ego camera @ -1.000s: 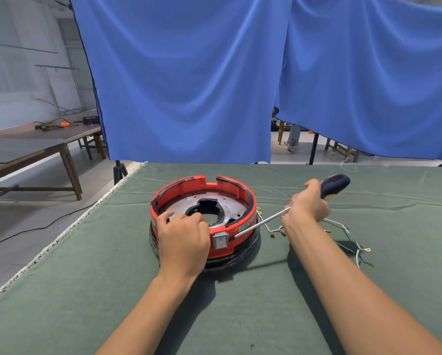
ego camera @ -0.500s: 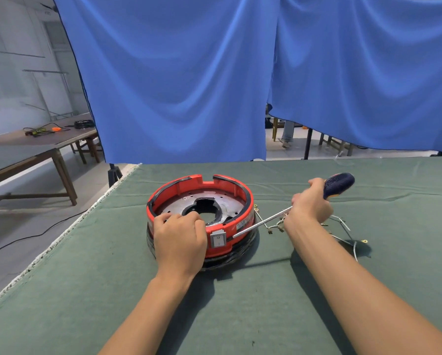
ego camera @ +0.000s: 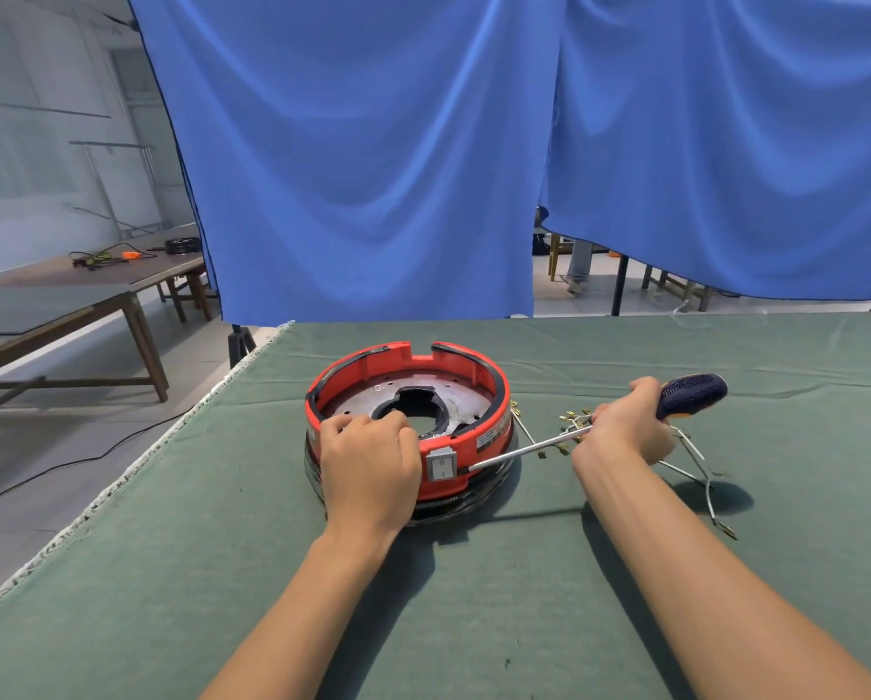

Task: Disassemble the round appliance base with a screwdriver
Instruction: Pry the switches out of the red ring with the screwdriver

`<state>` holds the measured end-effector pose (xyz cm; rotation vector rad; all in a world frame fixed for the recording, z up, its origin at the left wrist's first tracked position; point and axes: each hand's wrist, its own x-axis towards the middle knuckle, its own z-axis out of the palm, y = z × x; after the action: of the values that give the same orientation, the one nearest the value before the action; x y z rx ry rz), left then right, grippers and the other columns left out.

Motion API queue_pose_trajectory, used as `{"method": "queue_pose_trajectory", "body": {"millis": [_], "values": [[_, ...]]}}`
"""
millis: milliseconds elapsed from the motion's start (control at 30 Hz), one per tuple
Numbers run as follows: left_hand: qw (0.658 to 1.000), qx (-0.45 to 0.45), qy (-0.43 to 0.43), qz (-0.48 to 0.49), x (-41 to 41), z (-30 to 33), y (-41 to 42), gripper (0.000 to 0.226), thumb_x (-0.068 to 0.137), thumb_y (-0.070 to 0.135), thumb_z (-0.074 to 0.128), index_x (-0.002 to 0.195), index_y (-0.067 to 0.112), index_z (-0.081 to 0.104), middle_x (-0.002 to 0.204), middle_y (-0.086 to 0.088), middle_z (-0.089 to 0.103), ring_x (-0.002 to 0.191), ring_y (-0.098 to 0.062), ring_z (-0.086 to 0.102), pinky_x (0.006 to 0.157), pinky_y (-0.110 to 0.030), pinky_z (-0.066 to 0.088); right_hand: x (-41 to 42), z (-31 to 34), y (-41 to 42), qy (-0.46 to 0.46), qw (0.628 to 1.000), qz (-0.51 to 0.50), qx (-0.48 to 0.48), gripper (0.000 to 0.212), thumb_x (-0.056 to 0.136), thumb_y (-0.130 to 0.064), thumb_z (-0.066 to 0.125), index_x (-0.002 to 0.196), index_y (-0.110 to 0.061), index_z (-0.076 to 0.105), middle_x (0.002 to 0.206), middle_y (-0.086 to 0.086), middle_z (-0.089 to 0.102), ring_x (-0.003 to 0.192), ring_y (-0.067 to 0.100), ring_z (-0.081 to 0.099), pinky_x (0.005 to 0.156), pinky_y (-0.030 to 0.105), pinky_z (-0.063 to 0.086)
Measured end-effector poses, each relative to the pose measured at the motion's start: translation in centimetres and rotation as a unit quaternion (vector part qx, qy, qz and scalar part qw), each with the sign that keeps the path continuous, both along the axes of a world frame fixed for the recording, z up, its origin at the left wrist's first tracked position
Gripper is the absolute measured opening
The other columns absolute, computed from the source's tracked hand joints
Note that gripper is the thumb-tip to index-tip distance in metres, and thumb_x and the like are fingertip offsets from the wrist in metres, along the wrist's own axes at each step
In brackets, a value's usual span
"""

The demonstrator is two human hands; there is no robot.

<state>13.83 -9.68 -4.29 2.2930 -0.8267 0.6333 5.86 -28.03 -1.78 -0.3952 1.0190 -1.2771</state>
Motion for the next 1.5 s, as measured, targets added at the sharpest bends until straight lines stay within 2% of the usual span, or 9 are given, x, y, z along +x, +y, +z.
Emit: {"method": "queue_pose_trajectory", "body": {"millis": [133,267,433,600,700,900,1033,1233,1500], "values": [[1.0,0.008,0.0,-0.001,0.2,0.0,0.1,0.041,0.082,0.021,0.026,0.06,0.011,0.06,0.057,-0.003,0.058,0.062,-0.023,0.052,0.084,-0.03,0.028,1.4,0.1,-0.6,0.031,0.999,0.017,0.016,0.02,0.077,-0.025,0.058,0.064,-0.015,0.047,0.059,-0.002,0.047,0.048,0.021,0.039,0.049,0.027,0.029],[1.0,0.01,-0.001,-0.01,0.3,0.0,0.2,0.041,0.082,0.021,0.026,0.06,0.012,0.06,0.057,-0.001,0.059,0.063,-0.021,0.052,0.083,-0.03,0.028,3.0,0.3,-1.2,0.064,0.997,0.047,0.019,0.02,0.077,-0.024,0.06,0.064,-0.013,0.048,0.06,-0.002,0.049,0.048,0.019,0.041,0.047,0.027,0.03],[1.0,0.01,-0.001,-0.02,0.4,0.0,0.3,0.041,0.082,0.021,0.027,0.06,0.013,0.06,0.056,0.0,0.059,0.061,-0.021,0.052,0.082,-0.029,0.028,5.0,0.3,-1.9,0.096,0.99,0.101,0.011,0.018,0.075,-0.024,0.06,0.084,-0.008,0.056,0.063,-0.002,0.05,0.049,0.017,0.042,0.046,0.027,0.03],[1.0,0.014,0.002,-0.021,0.5,-0.1,0.3,0.041,0.082,0.022,0.026,0.061,0.014,0.061,0.058,0.0,0.06,0.062,-0.021,0.053,0.083,-0.03,0.028,6.5,-0.3,-1.2,0.117,0.98,0.162,0.016,0.019,0.073,-0.022,0.061,0.07,-0.011,0.046,0.066,0.002,0.048,0.047,0.018,0.037,0.046,0.027,0.027],[1.0,0.012,0.005,-0.017,0.5,-0.1,0.2,0.041,0.081,0.022,0.025,0.061,0.013,0.06,0.057,-0.001,0.059,0.061,-0.022,0.052,0.082,-0.031,0.028,6.6,-0.7,-0.4,0.109,0.979,0.173,0.019,0.02,0.071,-0.018,0.06,0.065,-0.012,0.043,0.061,0.002,0.045,0.045,0.017,0.036,0.046,0.027,0.027],[1.0,-0.005,-0.004,-0.006,0.2,-0.1,0.1,0.051,0.081,0.028,0.017,0.062,0.011,0.061,0.057,-0.006,0.057,0.061,-0.025,0.051,0.081,-0.032,0.029,3.2,0.4,-1.2,0.07,0.991,0.11,0.03,0.019,0.073,-0.017,0.058,0.064,-0.013,0.042,0.054,0.0,0.04,0.039,0.016,0.033,0.043,0.023,0.025],[1.0,-0.006,0.005,-0.001,0.0,0.1,0.2,0.042,0.083,0.021,0.027,0.063,0.01,0.062,0.058,-0.007,0.058,0.062,-0.026,0.052,0.08,-0.031,0.026,1.0,0.9,-0.9,0.044,0.997,0.06,0.013,0.018,0.074,-0.021,0.058,0.065,-0.014,0.044,0.054,-0.001,0.042,0.034,0.014,0.034,0.042,0.023,0.025],[1.0,-0.02,0.01,-0.002,-0.3,0.1,0.2,0.041,0.083,0.021,0.029,0.061,0.009,0.061,0.057,-0.005,0.057,0.059,-0.023,0.05,0.08,-0.031,0.027,-0.4,1.0,-0.2,0.022,0.999,0.029,-0.01,0.019,0.077,-0.024,0.057,0.067,-0.015,0.043,0.052,0.001,0.043,0.032,0.014,0.034,0.042,0.023,0.025],[1.0,-0.028,0.002,0.006,-0.3,0.1,0.1,0.039,0.082,0.019,0.031,0.058,0.008,0.061,0.054,-0.007,0.056,0.057,-0.025,0.048,0.077,-0.03,0.026,-0.1,-0.4,2.3,0.016,1.0,0.012,0.022,0.018,0.078,-0.028,0.056,0.068,-0.016,0.048,0.054,0.003,0.048,0.042,0.019,0.039,0.045,0.026,0.031]]}}
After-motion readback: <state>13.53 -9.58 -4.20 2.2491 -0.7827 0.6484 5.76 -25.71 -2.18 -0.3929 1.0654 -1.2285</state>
